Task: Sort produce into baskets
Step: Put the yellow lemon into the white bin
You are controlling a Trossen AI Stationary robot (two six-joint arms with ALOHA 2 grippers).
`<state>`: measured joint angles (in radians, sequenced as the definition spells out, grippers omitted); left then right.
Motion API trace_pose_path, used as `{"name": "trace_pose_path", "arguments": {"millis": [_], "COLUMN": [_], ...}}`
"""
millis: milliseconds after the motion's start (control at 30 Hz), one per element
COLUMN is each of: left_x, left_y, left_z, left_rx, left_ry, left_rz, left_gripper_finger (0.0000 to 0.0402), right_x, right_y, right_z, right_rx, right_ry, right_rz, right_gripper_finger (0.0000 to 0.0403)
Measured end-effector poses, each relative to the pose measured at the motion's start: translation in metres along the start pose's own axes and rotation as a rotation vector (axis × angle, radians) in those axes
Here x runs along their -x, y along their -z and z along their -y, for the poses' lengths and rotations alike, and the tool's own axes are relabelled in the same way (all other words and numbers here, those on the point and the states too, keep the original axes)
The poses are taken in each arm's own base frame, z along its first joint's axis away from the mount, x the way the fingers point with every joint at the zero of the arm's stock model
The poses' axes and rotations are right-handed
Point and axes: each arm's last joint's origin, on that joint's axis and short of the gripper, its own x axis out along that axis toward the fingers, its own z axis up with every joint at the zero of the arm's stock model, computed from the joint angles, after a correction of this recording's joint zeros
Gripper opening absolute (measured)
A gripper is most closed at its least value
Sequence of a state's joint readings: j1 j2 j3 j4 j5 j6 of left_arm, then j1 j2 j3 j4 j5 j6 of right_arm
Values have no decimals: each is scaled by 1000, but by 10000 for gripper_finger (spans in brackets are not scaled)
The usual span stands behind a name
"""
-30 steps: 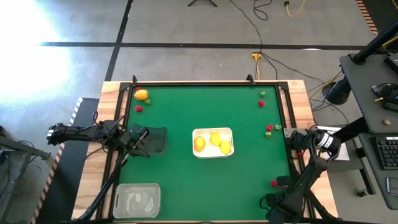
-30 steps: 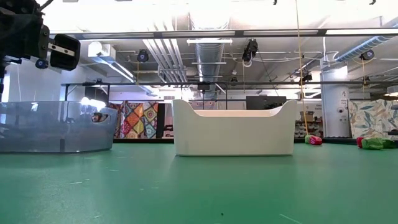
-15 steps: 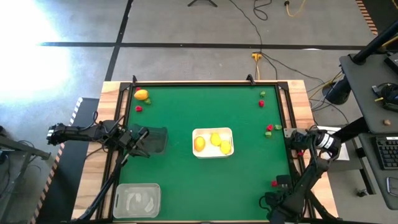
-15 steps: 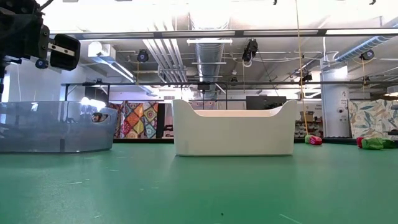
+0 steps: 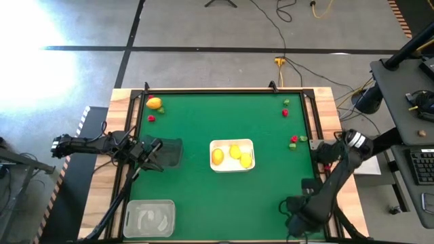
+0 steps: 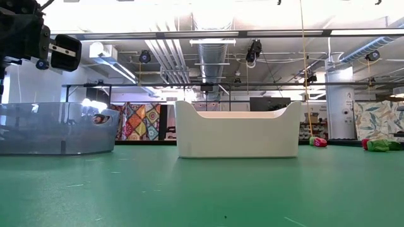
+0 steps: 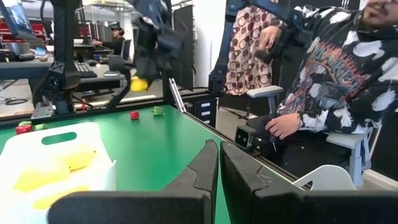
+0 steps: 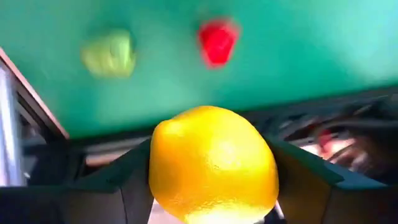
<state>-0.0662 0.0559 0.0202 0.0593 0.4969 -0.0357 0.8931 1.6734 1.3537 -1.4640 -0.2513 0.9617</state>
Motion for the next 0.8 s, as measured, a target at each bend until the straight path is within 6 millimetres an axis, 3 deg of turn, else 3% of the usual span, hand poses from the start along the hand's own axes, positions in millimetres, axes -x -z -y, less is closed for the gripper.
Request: {"name": "trace_pose_path", "arguments": {"millis": [233, 367, 567, 800], "left_x": [0, 0, 0, 0], "left_y": [0, 0, 0, 0], "left_z": [0, 0, 0, 0], "left_rx": [0, 0, 0, -1], "left_ry": [0, 0, 0, 0], "left_rz": [0, 0, 0, 1], "left_gripper_finger": [2, 2, 2, 2], "right_x": [67, 85, 84, 63], "right_y": [-34, -64, -120, -174], "right_z": [44, 72, 107, 143], "right_rx": [-23, 4, 86, 0], "right_ry": [72, 110, 112, 120], "right_rz": [497, 653, 787, 853], "right_gripper_finger": [235, 238, 245, 240]}}
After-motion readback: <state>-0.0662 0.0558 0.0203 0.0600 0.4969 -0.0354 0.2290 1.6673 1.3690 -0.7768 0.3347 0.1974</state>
